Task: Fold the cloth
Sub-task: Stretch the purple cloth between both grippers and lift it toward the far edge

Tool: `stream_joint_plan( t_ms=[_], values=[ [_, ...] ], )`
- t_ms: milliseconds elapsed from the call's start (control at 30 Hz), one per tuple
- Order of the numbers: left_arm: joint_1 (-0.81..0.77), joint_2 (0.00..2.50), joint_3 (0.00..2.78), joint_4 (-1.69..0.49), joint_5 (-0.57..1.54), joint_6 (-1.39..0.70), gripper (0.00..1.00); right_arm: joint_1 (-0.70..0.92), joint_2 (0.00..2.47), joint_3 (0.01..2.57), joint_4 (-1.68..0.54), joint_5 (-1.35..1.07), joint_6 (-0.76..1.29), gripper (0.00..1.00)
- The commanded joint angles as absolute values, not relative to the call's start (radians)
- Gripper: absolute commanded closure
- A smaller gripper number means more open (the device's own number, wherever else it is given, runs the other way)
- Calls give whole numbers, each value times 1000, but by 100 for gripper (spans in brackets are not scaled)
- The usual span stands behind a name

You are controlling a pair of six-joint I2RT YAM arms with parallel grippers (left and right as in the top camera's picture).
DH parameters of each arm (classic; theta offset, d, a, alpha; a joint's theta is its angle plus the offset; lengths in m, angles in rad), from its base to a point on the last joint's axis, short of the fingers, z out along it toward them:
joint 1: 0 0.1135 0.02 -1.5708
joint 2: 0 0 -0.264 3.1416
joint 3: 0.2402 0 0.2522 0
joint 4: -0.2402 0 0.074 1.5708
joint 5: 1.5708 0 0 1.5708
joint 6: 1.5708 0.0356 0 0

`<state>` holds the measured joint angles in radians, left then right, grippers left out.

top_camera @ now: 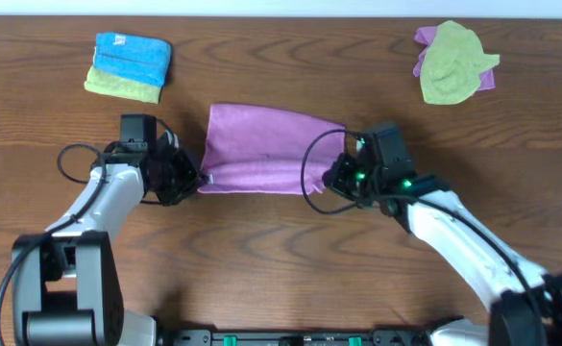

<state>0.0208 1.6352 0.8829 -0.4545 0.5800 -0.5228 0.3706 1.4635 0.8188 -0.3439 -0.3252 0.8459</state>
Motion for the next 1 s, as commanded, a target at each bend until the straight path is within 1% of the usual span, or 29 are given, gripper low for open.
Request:
stream_joint_plan(
  t_ms=[0, 100, 200, 400, 500, 667, 900, 967],
  values=[
    [28, 1592, 878, -475, 559, -497, 94, 353, 1427, 815, -376, -266, 794, 99],
    [28, 1549, 880, -495, 559, -502, 94, 353, 1402, 820, -358, -270, 795, 98],
    [28, 1499, 883, -494, 558, -535, 94, 352, 1389, 829, -284, -269, 795, 99],
    [25, 1492, 973, -411, 511, -633, 94, 298, 1411, 903, -202, -205, 792, 99],
    [15, 1551, 1079, -376, 473, -636, 95, 250, 1472, 984, -191, -207, 759, 99],
    [-2, 1699, 1267, -343, 415, -635, 94, 218, 1618, 1132, -191, -210, 723, 99],
    [-7, 1940, 1526, -329, 408, -635, 94, 185, 1850, 1382, -176, -210, 672, 99],
    [-7, 2019, 1628, -330, 407, -635, 94, 168, 1934, 1493, -177, -210, 663, 99]
  ],
)
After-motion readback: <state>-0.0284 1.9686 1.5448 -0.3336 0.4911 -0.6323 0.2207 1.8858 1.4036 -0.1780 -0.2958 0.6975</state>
